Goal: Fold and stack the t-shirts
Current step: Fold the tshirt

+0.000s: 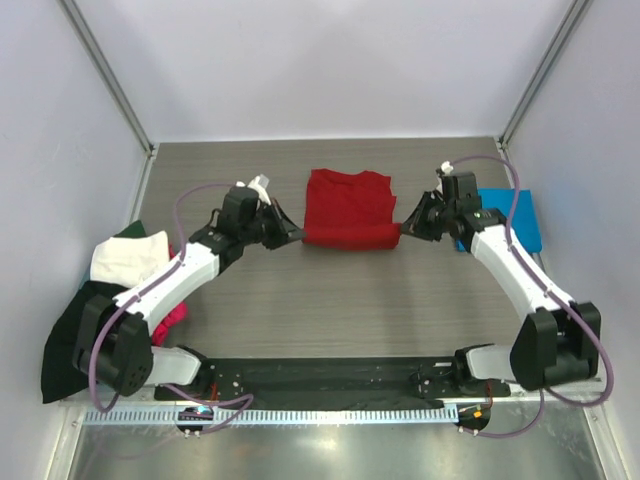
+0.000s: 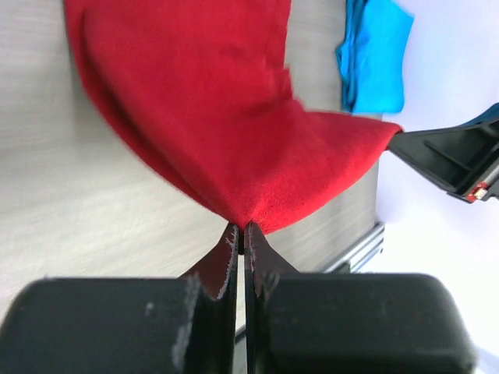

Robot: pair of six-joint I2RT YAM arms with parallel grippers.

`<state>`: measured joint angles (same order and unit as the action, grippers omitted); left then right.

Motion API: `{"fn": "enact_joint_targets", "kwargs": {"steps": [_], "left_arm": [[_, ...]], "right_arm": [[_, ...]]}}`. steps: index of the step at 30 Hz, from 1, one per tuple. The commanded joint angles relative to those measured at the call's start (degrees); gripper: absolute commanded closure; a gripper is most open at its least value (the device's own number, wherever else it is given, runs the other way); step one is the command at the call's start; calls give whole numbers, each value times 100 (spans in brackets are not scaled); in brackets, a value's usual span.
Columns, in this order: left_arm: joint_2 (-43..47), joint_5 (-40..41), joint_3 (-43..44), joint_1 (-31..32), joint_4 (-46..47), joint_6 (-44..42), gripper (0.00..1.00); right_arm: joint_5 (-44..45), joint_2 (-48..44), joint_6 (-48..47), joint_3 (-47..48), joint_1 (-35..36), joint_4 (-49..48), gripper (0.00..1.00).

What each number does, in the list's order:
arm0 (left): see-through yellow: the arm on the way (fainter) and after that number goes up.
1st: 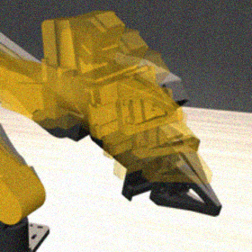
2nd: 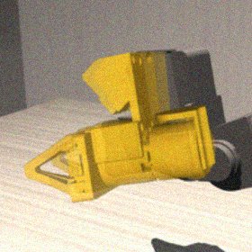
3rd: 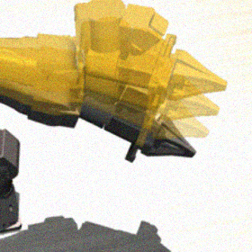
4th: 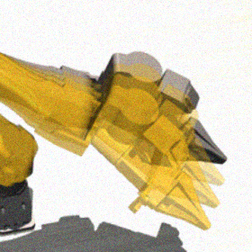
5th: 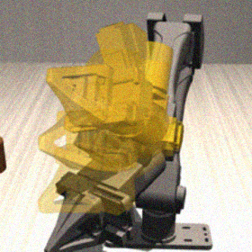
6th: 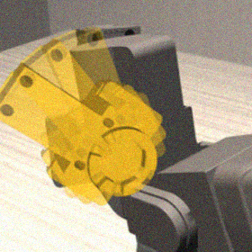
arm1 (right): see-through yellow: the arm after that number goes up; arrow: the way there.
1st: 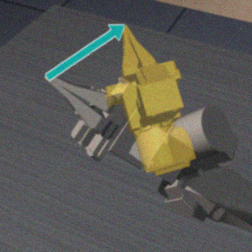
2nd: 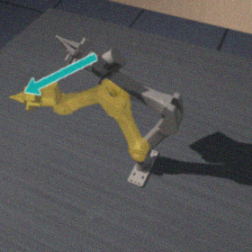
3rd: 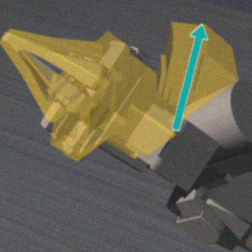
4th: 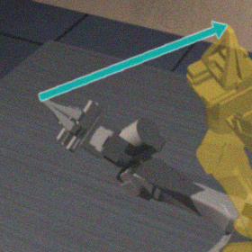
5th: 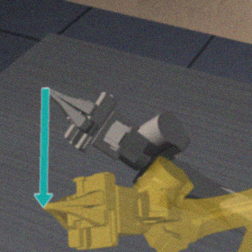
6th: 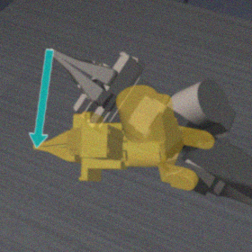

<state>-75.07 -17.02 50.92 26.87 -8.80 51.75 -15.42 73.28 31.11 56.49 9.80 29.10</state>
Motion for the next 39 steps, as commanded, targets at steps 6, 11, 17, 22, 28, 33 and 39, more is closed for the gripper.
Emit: {"fn": "enact_joint_targets", "kwargs": {"steps": [6,11,17,22,28,33,39], "left_arm": [[-1165,216,1463,-209,-114,-156,100],[-1984,-101,2273,-384,18,28,100],[-2932,-38,3115,-630,62,108,100],[-3549,-74,3810,-754,-51,90,100],[-4164,-109,4453,-912,-175,125,100],[-4883,-56,5059,-982,-158,160,100],[-6114,-355,6569,-1158,44,389,93]], "right_arm": [[619,1522,-9,1740,-57,-150,99],[654,2357,17,2445,-110,-168,99],[672,3086,96,3113,-224,-186,99],[479,3579,88,3693,-347,-186,99],[251,4238,114,4370,-427,-221,99],[74,4906,149,5159,-453,-273,99],[-268,6022,465,6145,-549,-810,91]]}}
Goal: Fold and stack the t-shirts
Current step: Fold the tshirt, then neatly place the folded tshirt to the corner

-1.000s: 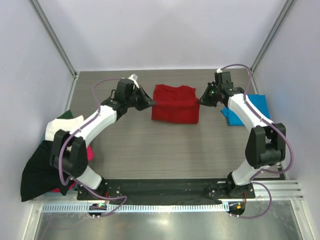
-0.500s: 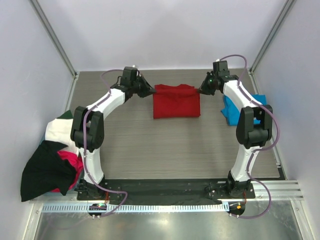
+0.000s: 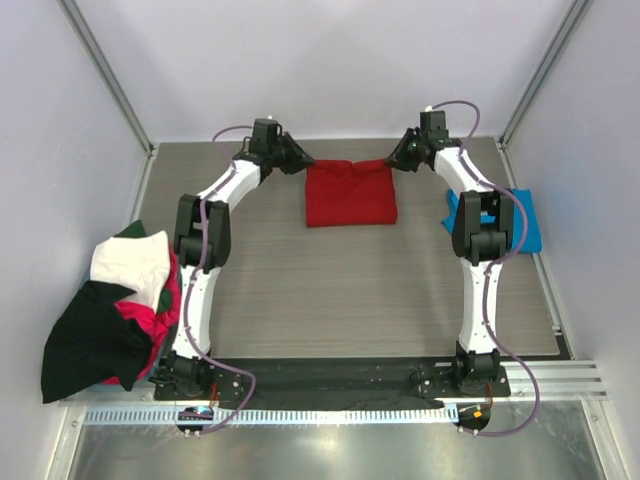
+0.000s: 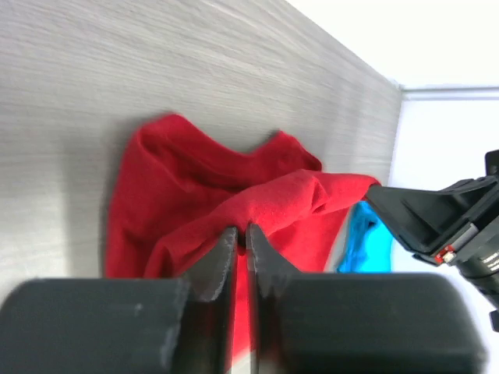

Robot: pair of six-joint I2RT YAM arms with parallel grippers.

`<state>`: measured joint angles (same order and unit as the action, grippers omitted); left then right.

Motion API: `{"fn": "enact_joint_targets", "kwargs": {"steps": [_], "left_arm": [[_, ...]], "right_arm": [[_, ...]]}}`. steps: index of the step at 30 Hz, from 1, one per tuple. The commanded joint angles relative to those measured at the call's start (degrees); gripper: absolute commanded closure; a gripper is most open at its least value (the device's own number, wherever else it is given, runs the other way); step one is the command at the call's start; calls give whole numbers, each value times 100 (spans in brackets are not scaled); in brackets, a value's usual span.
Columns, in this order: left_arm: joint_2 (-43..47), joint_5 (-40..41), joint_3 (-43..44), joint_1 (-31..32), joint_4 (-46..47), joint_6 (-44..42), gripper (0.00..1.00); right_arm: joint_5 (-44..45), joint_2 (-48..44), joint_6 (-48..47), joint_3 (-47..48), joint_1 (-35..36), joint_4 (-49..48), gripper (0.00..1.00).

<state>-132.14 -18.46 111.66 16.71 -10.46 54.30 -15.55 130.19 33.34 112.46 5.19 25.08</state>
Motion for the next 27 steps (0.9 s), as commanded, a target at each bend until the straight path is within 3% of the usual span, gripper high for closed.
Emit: {"fn": "enact_joint_targets", "kwargs": {"steps": [1,3,4,5,10,14,16,19,27], "left_arm": [[-705,-333,950,-150,289,72,77],[-1023,-308,1471,-168,90,-216,43],[-1146,-299,1656,-177,-138,-288,31],[-1095,-290,1658,-212,-158,-341,29],[-410,61,745,-229,43,-692,20],[-41,79,191,-221,53,-860,20],[65,79,-37,-212,61,-878,21],[65,123,-188,-177,53,-913,22],[-260,246,14,-54,-202,-974,20]], "right_arm": [[-247,453,391,592,-132,-529,72],[-220,420,454,505,-141,-679,42],[-220,376,436,417,-150,-889,24],[-203,219,375,208,-150,-969,19],[-27,-405,-3,-662,-211,-1556,17],[-36,-802,-249,-1769,-247,-2340,19],[-62,-741,-433,-1763,-238,-2211,21],[-176,-312,-495,-1281,-238,-1649,33],[-238,314,-434,-735,-203,-1409,28]]}}
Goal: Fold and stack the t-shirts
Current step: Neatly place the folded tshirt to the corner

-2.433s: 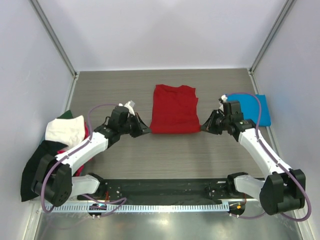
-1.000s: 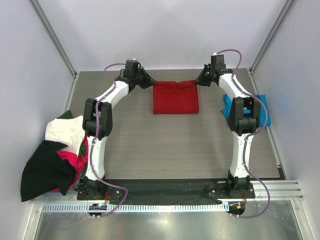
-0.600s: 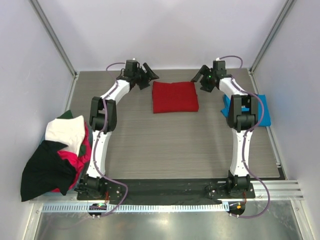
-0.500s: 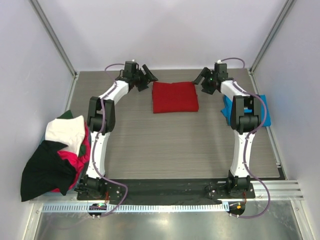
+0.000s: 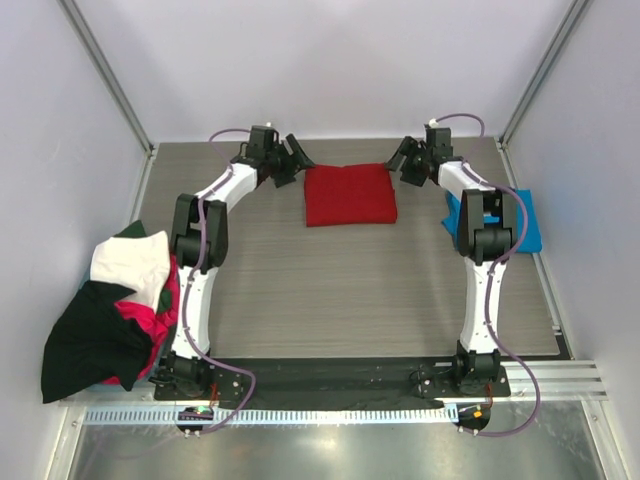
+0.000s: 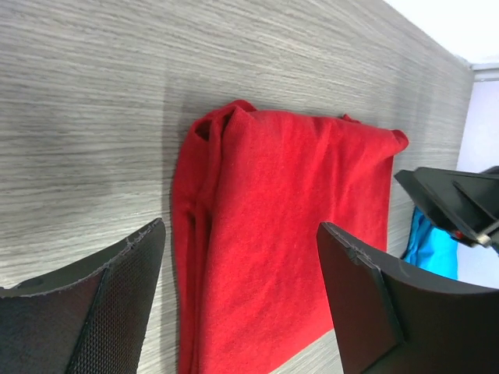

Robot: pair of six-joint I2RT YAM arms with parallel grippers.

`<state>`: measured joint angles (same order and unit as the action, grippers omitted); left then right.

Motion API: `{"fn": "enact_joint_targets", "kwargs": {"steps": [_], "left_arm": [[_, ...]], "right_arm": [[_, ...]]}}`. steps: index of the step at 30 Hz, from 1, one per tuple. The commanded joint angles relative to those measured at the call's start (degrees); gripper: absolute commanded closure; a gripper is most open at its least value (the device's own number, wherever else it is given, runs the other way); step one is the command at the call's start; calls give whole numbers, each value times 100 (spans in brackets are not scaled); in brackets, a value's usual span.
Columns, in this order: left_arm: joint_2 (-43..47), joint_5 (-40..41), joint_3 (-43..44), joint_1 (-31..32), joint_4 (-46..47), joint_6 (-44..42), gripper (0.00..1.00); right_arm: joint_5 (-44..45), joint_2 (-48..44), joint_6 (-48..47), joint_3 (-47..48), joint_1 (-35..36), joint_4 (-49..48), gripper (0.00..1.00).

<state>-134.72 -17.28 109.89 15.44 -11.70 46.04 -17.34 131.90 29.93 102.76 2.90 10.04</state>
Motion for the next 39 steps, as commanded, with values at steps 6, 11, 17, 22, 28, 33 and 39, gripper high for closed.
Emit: {"fn": "enact_joint_targets", "kwargs": {"steps": [6,11,17,22,28,33,39], "left_arm": [[-379,181,559,117,-341,-122,22],[-740,251,981,152,-657,-60,27],[-1004,559,1289,231,-912,-95,32],[-1478,585,1799,266,-1141,10,48],[-1760,637,2089,345,-1150,159,56],[-1900,744,2203,337,-1088,186,86],[-1490,638,1933,389,-922,28,100]], "right_arm": [[-120,520,-58,639,176,226,28],[-24,679,-75,868,299,375,33],[381,723,-251,903,440,481,36],[433,943,-216,1105,457,586,42],[758,1154,-154,1325,528,710,57],[593,1338,-216,1800,659,876,78],[275,962,-163,1608,756,518,99]]}}
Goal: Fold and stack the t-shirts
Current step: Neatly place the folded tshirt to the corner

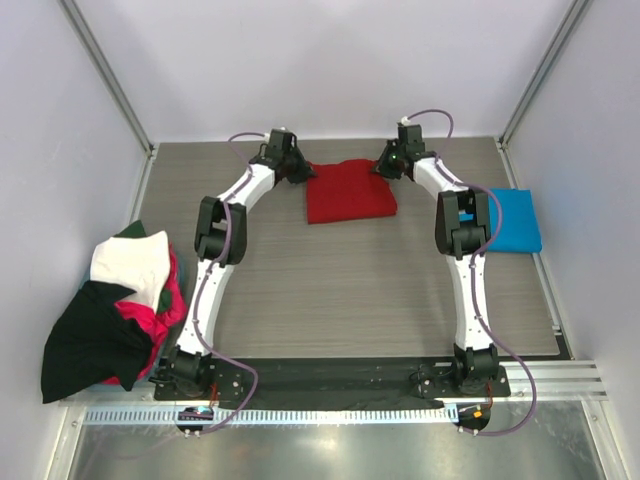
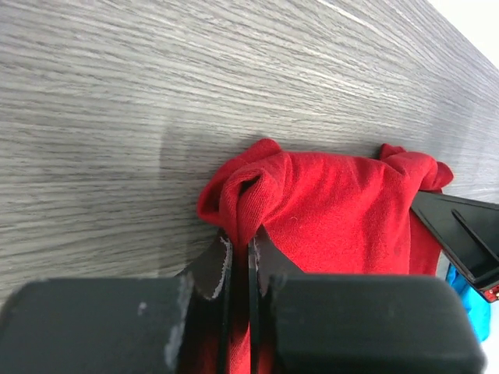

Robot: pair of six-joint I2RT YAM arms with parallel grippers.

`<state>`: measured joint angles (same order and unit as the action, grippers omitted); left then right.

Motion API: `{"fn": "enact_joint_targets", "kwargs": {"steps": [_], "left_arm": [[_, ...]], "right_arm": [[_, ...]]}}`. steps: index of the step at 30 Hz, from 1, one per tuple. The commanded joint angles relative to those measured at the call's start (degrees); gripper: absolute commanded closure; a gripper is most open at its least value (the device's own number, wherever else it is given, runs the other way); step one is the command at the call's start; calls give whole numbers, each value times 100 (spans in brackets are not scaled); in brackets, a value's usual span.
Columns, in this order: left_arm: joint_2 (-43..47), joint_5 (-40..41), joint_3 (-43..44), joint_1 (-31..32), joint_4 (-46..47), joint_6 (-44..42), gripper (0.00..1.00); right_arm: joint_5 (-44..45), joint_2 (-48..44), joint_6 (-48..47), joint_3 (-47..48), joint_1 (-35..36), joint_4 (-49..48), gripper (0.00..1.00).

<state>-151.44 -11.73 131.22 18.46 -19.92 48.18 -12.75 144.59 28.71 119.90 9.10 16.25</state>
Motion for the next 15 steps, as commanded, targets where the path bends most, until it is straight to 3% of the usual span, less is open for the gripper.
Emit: {"fn": "enact_joint_targets", "kwargs": {"steps": [1,11,15], "left_arm": [[411,161,-654,105,-13,-239,100],[2389,258,-2213,290,488,-512,100],[3268,390,-3415,527,928,-494,100]], "right_arm": [[-53,-631,-23,-290,127,-235,99],[-51,-2619,56,-2687,4,-1185,99],[-158,-3882,214,-3778,-67,-1589,99]]}}
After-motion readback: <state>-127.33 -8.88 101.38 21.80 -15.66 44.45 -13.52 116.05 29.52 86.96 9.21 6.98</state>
